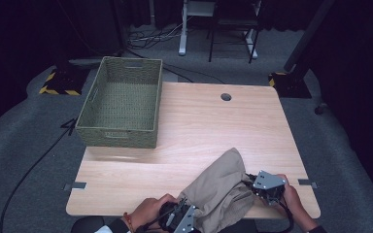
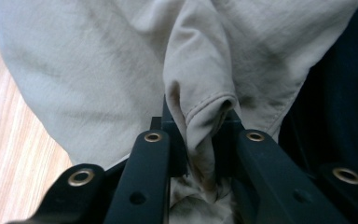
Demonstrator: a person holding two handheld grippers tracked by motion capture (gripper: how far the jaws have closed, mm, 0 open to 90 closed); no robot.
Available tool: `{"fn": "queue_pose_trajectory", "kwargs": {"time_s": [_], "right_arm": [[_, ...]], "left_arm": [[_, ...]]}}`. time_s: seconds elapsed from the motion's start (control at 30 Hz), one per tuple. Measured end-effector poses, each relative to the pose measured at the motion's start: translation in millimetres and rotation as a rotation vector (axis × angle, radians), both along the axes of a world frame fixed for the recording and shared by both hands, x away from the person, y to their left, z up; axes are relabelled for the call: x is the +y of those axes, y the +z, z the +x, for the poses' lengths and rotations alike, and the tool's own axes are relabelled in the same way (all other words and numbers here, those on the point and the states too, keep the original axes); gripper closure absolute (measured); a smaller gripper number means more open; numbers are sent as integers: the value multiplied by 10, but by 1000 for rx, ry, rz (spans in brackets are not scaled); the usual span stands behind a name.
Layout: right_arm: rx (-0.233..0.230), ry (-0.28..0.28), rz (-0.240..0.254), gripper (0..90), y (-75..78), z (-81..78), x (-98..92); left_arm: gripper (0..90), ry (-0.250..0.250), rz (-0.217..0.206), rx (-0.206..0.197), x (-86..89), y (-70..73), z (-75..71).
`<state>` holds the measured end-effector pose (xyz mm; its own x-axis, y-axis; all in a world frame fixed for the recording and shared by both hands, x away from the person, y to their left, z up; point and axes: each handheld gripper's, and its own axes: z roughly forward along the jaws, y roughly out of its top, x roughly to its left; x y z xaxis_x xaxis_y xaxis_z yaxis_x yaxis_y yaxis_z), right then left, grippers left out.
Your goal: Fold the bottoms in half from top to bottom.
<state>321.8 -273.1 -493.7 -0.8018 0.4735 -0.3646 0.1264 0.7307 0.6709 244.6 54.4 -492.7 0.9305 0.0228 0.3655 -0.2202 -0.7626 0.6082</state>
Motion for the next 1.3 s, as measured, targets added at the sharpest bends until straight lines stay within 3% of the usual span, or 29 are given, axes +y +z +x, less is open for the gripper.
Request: {"fn": "queue_pose_trajectory", "kwargs": {"time_s": [0.03,0.07,0.1,0.17,0.27,0.37,0.43,0.5,0.53,0.6,0.67,0.77,0.87,0.93,1.0,1.03,1.1,1.27,1.3], "right_arm": [[1,-3,2,781,2,46,-1],[-2,-12,8,779,1,103,-4],[-1,-19,12,777,1,161,-11],[13,-15,37,770,-1,269,-45],[30,-46,68,748,5,402,-90],[25,-55,50,717,31,462,-96],[22,-69,57,686,55,485,-88],[23,-76,60,660,78,501,-86],[19,-77,59,638,91,501,-87],[21,-97,52,530,123,493,-94],[45,-114,65,445,179,481,-142],[64,-127,124,398,298,440,-264],[47,-166,182,391,463,394,-382],[38,-186,238,397,580,345,-417],[38,-179,275,392,669,273,-354],[42,-172,277,386,685,243,-306],[40,-141,273,363,699,161,-141],[38,-73,267,371,647,-11,305],[38,-73,267,371,647,-11,305]], "left_arm": [[746,11,-7,18,-7,16,17],[656,16,-7,41,-8,54,49],[589,6,-25,106,12,104,81],[504,-3,-41,127,52,161,105],[355,2,-133,228,170,299,201],[285,44,-270,237,315,509,279],[286,88,-354,234,365,647,374],[292,134,-397,207,347,736,496],[304,149,-406,214,315,750,571],[315,179,-401,264,198,713,729],[323,171,-362,316,39,616,819],[354,101,-247,311,-190,459,781],[385,54,-175,308,-322,341,684],[384,50,-135,296,-386,272,635],[419,36,-108,293,-420,230,608],[422,35,-91,274,-440,214,590],[444,16,-87,277,-466,187,559],[447,30,-63,247,-539,98,505],[447,30,-63,247,-539,98,505]]}}
